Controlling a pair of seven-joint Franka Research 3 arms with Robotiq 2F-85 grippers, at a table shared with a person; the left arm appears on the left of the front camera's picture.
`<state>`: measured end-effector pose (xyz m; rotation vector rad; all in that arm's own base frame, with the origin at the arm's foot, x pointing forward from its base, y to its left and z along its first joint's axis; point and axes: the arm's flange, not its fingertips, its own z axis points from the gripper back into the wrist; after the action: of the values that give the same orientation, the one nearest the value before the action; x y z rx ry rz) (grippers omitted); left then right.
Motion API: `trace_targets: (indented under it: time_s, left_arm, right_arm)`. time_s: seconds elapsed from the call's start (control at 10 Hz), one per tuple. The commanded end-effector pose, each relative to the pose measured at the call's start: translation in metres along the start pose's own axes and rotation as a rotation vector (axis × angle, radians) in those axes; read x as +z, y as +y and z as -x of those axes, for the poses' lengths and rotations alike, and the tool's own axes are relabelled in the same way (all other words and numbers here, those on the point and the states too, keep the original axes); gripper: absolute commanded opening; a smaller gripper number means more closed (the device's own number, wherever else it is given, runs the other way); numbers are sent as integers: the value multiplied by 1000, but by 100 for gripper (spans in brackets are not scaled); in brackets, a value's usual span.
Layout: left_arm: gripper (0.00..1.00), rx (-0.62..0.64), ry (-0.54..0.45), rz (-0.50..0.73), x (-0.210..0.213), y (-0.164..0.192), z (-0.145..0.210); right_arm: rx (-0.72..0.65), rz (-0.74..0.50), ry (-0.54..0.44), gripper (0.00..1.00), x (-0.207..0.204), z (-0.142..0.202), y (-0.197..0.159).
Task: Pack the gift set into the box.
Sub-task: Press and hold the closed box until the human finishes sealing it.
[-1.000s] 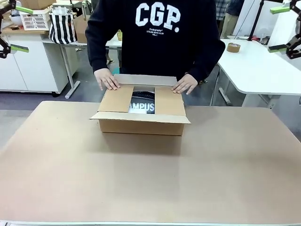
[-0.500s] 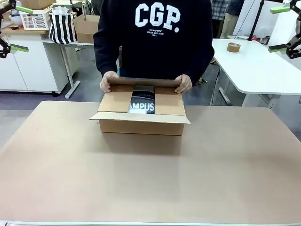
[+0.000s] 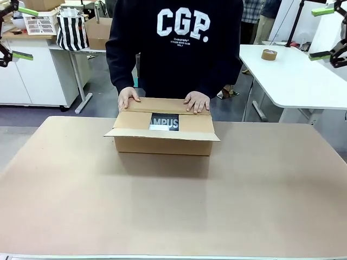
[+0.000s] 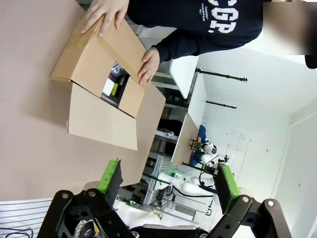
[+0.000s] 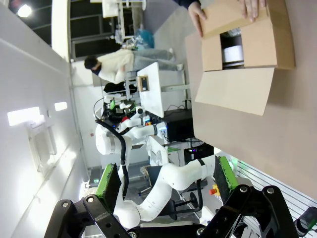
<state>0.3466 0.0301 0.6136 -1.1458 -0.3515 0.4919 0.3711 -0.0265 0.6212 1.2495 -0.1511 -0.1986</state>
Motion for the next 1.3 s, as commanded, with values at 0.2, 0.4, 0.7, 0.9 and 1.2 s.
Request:
trace_targets:
  time_s: [0.2, 0.4, 0.7, 0.9, 1.2]
  left_arm:
    - [100, -7, 8, 13, 1, 0, 0]
    - [100, -7, 8, 13, 1, 0, 0]
    - [100, -7, 8, 13, 1, 0, 0]
    - [100, -7, 8, 13, 1, 0, 0]
    - [100, -7, 8, 13, 1, 0, 0]
  right_arm:
    - [-3, 12, 8, 100, 3, 0, 1]
    - [-3, 12, 8, 100, 3, 0, 1]
    - [-3, 12, 8, 100, 3, 0, 1]
    - [-3, 12, 8, 100, 3, 0, 1]
    - [-3, 12, 8, 100, 3, 0, 1]
